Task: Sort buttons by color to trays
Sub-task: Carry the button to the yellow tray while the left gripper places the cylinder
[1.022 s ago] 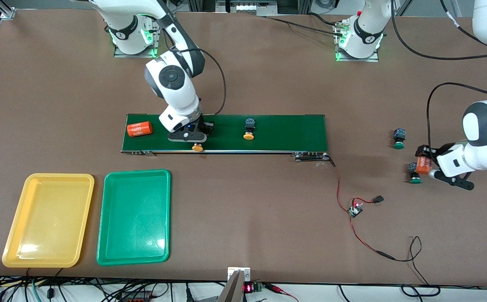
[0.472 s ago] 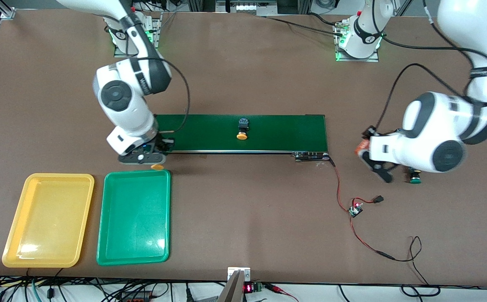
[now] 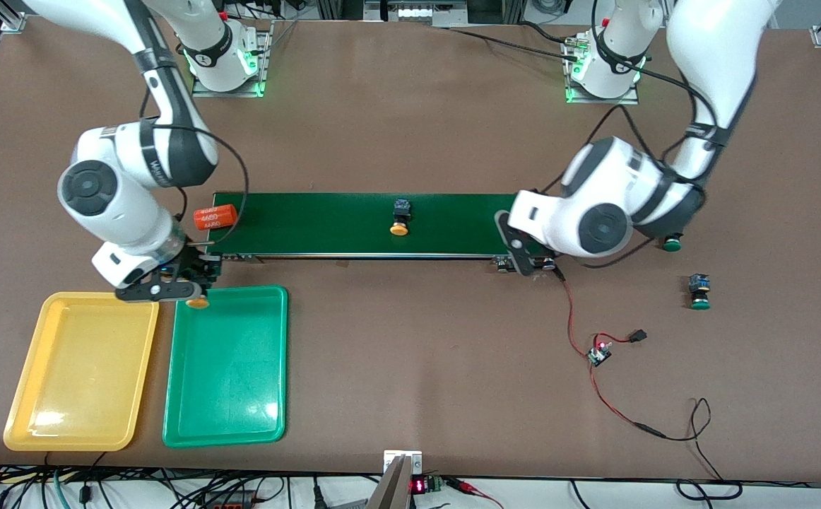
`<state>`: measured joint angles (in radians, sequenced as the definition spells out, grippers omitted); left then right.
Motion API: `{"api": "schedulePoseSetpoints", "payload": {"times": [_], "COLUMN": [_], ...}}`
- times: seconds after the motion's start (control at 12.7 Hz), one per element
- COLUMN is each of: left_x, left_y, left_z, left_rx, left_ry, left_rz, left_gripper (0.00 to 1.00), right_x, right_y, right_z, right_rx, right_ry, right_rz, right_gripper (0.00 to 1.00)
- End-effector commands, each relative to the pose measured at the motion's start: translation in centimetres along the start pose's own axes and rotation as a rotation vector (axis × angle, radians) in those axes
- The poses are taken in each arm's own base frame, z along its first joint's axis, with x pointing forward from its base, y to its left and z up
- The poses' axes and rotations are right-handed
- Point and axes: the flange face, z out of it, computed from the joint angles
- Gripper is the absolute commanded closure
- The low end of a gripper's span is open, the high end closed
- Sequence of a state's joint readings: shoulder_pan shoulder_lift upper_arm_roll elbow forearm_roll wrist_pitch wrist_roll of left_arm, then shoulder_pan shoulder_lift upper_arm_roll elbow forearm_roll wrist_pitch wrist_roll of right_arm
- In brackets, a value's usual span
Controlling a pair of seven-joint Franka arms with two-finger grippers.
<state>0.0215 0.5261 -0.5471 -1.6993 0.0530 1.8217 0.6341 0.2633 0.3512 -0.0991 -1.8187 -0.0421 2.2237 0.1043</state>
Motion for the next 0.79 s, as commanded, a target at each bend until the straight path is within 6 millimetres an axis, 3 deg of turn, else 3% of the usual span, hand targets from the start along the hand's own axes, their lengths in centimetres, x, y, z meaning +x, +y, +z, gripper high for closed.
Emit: {"api": "schedulePoseSetpoints", "payload": {"times": [0.0, 0.08, 0.24, 0.31, 0.39, 0.47, 0.55, 0.71], "left_x": [1.9, 2.7, 2.8, 2.8, 2.9, 2.6, 2.3, 1.1], "left_y": [3.9, 5.6, 6.0, 6.0, 6.1, 5.9, 5.6, 5.4], "left_z": [2.8, 4.2, 7.0, 7.1, 6.9, 6.6, 6.4, 3.4], "left_rx": [0.067, 0.100, 0.212, 0.229, 0.234, 0.236, 0.232, 0.256], "left_ry": [-0.040, -0.054, -0.067, -0.059, -0.056, -0.058, -0.062, -0.078], "left_rz": [0.141, 0.193, 0.279, 0.289, 0.287, 0.279, 0.272, 0.228], "left_gripper": [0.94, 0.95, 0.95, 0.94, 0.81, 0.09, 0.00, 0.00], "right_x": [1.0, 1.4, 2.1, 2.1, 2.1, 2.1, 2.3, 2.5], "right_y": [4.2, 5.9, 9.7, 11.6, 13.5, 15.2, 17.4, 20.9], "right_z": [0.7, 1.1, 3.0, 3.8, 4.6, 5.4, 6.2, 7.8], "right_rx": [0.004, 0.002, -0.004, -0.007, -0.010, -0.013, -0.015, -0.018], "right_ry": [-0.016, -0.017, -0.030, -0.037, -0.045, -0.051, -0.054, -0.061], "right_rz": [-0.065, -0.084, -0.096, -0.124, -0.146, -0.154, -0.166, -0.208], "right_gripper": [0.89, 0.89, 0.88, 0.88, 0.87, 0.87, 0.87, 0.87]}}
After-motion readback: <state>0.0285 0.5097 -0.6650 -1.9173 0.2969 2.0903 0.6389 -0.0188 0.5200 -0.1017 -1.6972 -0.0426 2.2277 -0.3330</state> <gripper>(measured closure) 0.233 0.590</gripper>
